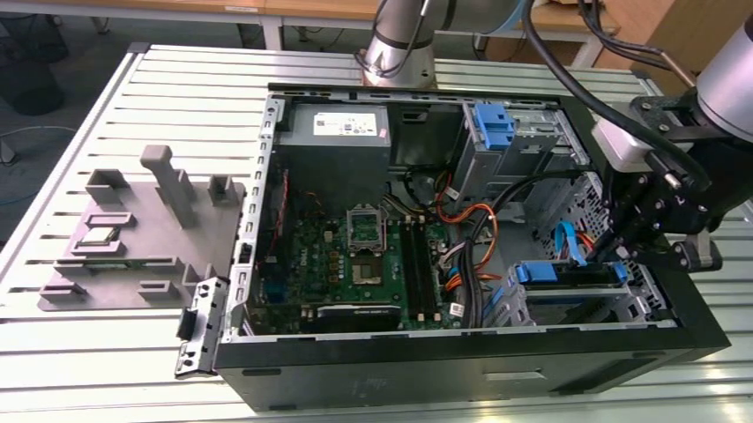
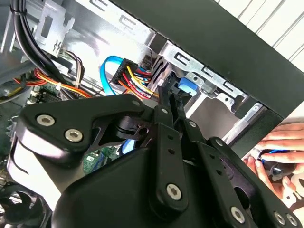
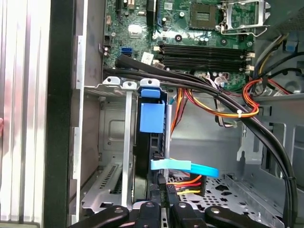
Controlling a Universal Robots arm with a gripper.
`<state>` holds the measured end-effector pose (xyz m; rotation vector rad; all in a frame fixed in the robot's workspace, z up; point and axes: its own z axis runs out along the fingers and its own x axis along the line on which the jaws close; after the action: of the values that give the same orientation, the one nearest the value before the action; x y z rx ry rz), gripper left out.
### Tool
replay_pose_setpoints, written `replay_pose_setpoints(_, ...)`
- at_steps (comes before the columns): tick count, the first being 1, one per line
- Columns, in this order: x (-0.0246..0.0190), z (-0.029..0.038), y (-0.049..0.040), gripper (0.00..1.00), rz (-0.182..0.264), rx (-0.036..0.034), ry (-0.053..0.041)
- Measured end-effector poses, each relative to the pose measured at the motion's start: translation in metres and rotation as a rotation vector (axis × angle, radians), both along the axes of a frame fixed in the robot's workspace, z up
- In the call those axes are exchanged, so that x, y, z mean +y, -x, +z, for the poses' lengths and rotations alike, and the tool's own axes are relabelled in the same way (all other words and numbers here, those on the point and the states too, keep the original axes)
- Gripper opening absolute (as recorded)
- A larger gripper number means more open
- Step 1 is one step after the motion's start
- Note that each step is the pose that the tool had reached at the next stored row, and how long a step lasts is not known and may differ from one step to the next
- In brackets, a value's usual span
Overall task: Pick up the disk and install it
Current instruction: 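Insert the second disk wire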
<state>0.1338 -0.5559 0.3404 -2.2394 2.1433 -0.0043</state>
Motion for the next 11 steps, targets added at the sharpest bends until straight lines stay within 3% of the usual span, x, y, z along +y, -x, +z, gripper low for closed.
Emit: replay_pose_setpoints(11, -0.0029, -0.0038, 0.0024, 0.17, 0.046, -0.0063, 0.0004)
